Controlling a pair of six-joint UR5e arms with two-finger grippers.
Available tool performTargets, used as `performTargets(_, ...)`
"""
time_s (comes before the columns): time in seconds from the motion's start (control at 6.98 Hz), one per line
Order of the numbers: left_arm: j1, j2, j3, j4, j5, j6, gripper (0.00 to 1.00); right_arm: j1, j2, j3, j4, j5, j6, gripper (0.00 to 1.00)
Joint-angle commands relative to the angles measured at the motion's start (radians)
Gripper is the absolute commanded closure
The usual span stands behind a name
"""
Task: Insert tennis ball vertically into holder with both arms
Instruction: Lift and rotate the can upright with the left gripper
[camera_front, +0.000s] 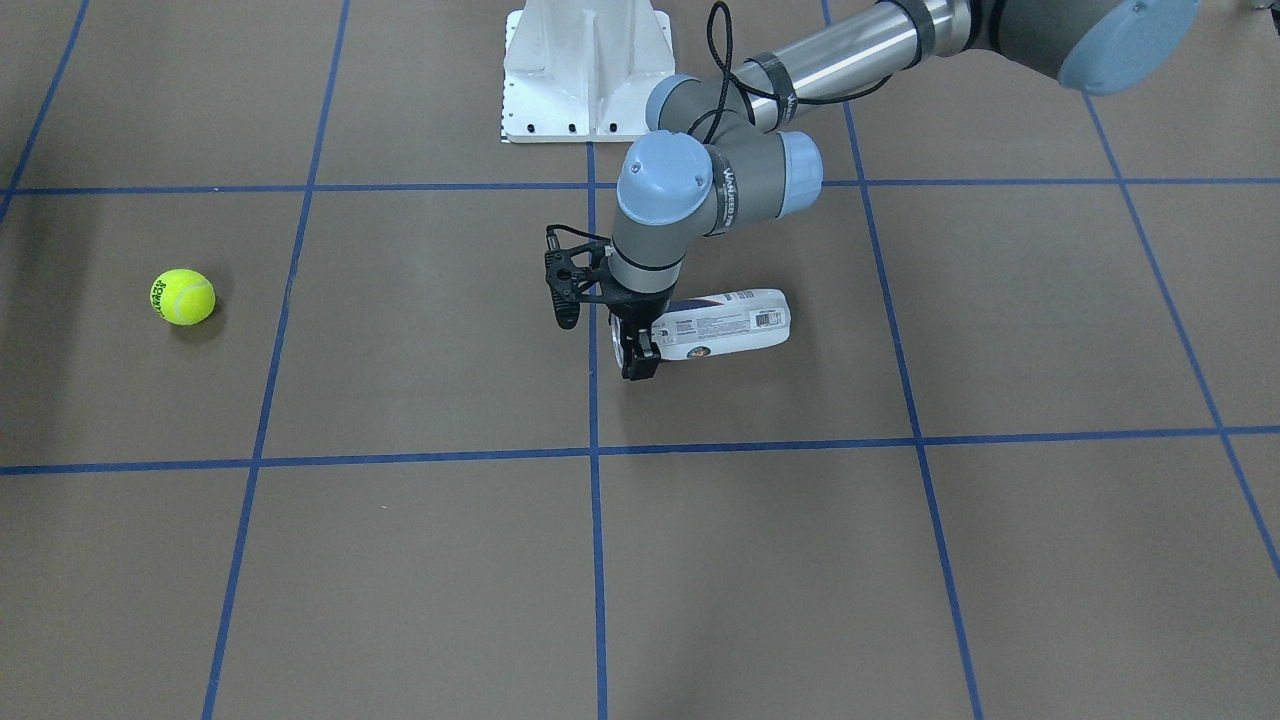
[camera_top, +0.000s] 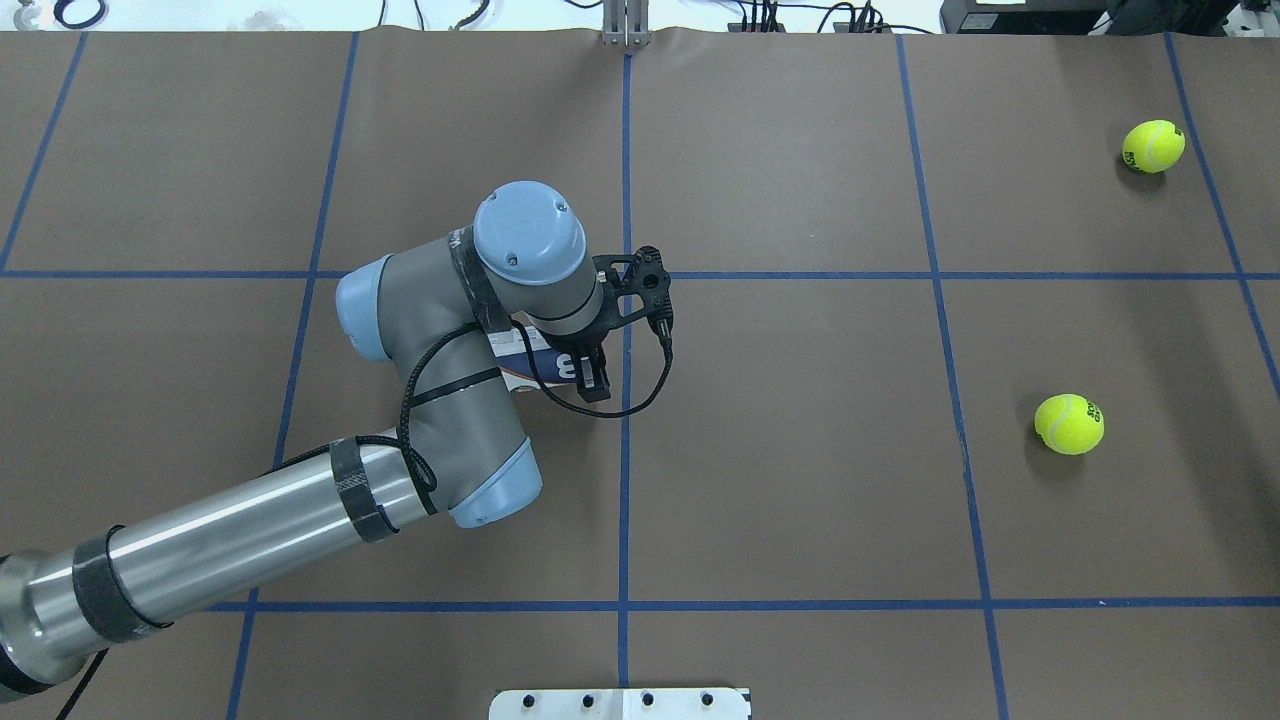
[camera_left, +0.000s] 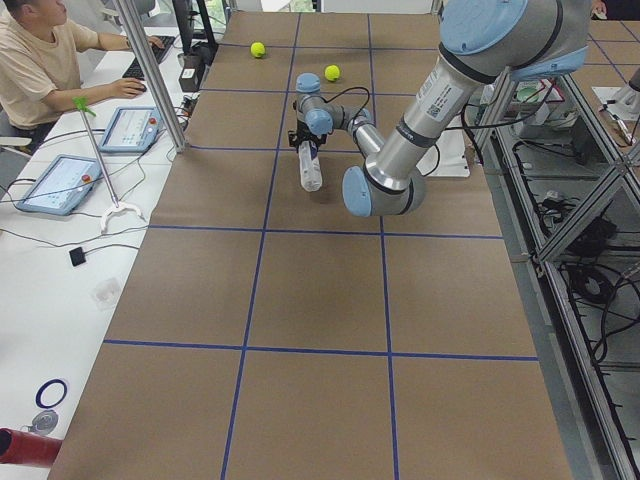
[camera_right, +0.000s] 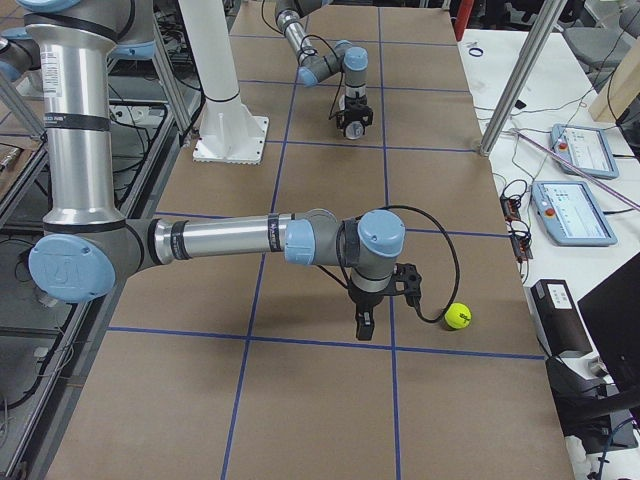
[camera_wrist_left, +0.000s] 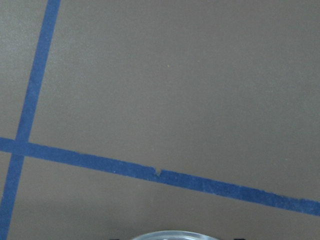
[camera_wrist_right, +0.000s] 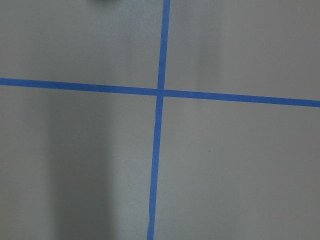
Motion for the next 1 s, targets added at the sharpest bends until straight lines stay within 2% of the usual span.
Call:
performTargets(0.0,-0.048,0.0,-0.114,-0.011,-0.006,-0.024,0.35,0.0,0.001,0.0,0.0,0.0,0.0,0.0)
performTargets(0.14,-0.082,-0.001,-0.154,-0.036,-0.016,-0.053,0.34,0.0,0.001,0.0,0.0,0.0,0.0,0.0)
performTargets(0.57,-0.13,-0.001,-0.139,-0.386,-0.034,-0.231,0.34,0.0,0.001,0.003,0.0,0.0,0.0,0.0)
performTargets(0.86,-0.128,-0.001,0.004,-0.788,-0.028,-0.382,0.34,0.0,0.001,0.006,0.0,0.0,0.002,0.0)
